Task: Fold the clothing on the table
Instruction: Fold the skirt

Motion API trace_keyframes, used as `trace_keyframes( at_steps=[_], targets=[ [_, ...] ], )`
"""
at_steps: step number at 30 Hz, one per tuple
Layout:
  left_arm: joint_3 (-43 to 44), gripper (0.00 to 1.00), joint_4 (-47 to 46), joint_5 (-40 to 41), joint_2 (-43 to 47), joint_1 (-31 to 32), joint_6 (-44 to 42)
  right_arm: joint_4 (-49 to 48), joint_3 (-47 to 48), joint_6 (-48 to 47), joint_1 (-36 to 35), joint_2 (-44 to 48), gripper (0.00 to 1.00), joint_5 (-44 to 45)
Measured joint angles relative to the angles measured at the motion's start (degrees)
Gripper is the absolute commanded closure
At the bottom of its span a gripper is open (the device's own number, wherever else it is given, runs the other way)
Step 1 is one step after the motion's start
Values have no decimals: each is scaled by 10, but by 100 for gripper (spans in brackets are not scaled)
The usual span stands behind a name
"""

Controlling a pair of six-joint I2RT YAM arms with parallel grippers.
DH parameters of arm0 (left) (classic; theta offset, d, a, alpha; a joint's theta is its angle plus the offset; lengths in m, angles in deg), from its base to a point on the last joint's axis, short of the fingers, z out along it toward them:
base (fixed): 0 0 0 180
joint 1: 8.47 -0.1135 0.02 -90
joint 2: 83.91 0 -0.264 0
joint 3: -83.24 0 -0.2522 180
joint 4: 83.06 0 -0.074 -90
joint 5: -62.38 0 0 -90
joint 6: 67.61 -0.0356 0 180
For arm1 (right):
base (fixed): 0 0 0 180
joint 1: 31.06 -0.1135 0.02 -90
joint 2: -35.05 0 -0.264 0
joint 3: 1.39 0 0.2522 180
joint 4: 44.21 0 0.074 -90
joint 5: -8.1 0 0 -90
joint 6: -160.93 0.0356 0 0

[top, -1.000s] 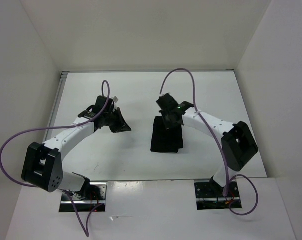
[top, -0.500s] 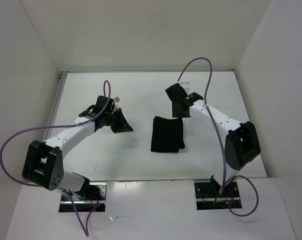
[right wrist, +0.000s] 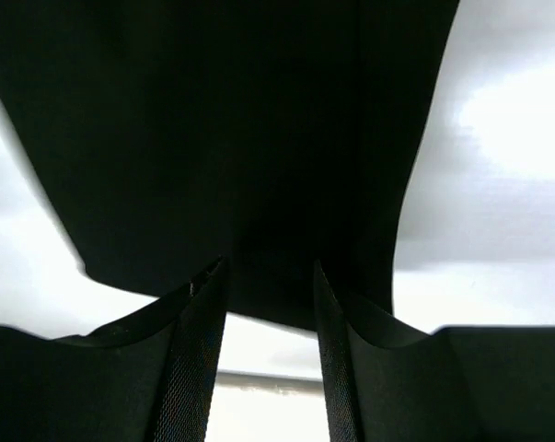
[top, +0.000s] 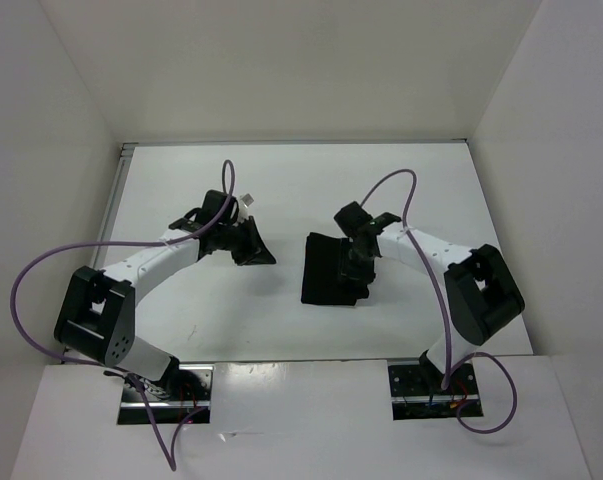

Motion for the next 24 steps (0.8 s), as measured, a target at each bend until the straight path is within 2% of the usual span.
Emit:
trace_keyframes(
  at_steps=[4, 7, 9, 11, 14, 16, 19, 21, 24],
  targets=[
    [0, 93, -1, -2, 0, 0, -3, 10, -50, 31, -9, 0, 53, -38],
    [0, 82, -2, -9, -2, 0, -15, 11, -62, 45, -14, 0, 54, -48],
    [0, 67, -2, -15, -3, 0, -20, 11, -62, 52, -14, -1, 54, -48],
    [0, 60, -7, -24, -2, 0, -28, 20, -52, 57, -14, 1, 54, -43],
    [-15, 50, -25, -29, 19, 0, -30, 43, -9, 63, -14, 40, 48, -23],
    [-40, 46, -37, -29, 62, 0, -26, 49, 36, 66, -9, 106, 42, -6],
    [-82, 31, -50, -23, 150, -1, -17, 22, 74, 74, 19, 245, 38, 5],
    [-99, 14, -54, -15, 208, -5, -11, -12, 62, 89, 64, 368, 34, 12],
    [-114, 0, -57, 2, 284, -14, 1, -65, -6, 121, 120, 564, 32, 17]
  ],
)
